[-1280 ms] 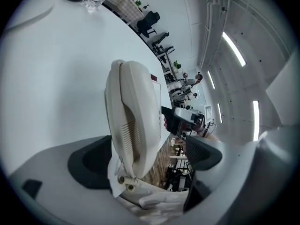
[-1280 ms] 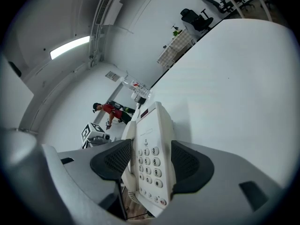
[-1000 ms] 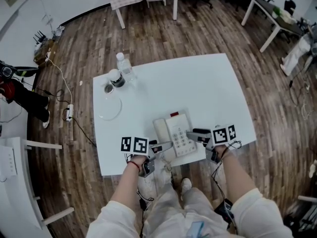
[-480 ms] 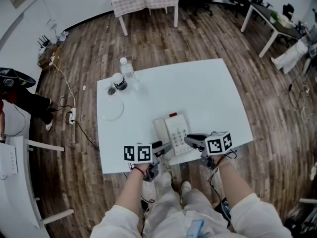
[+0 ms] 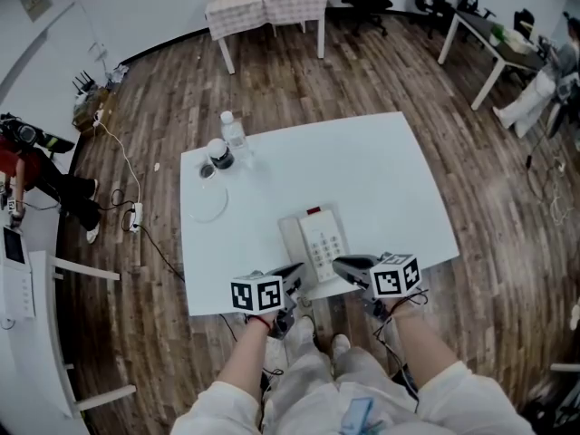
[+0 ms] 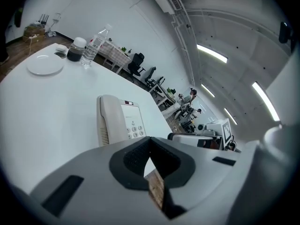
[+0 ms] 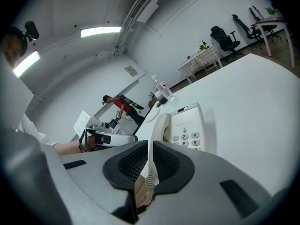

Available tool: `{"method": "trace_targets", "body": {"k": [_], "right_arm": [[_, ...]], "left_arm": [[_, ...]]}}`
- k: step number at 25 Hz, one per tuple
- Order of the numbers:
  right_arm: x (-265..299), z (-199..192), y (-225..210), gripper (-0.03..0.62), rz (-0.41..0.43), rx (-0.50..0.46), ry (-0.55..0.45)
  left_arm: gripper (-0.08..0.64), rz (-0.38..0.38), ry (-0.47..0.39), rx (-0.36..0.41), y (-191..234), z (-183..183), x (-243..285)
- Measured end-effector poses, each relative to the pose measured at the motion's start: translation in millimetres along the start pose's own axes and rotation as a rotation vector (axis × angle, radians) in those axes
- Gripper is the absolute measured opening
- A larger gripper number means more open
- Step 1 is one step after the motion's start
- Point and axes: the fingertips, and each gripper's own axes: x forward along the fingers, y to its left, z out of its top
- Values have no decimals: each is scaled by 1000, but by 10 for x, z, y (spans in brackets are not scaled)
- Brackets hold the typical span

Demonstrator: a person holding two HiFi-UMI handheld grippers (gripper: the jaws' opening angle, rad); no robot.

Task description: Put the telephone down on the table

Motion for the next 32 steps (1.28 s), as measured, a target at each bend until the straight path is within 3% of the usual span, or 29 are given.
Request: {"method": "trace_targets", "body": {"k": [16,22,32], "right_arm": [[-414,23,445,54,7,-55,-70],[-613,-73,584,54,11,-72,-99],[-829,-139,833,49,1,-166,-158]], "left_arm": [[0,-24,-92,168,-631,-68,-237],[0,-46,-80,219,-829,-276,-343],[0,-44,-143,296,-1063,-342,-501]]}}
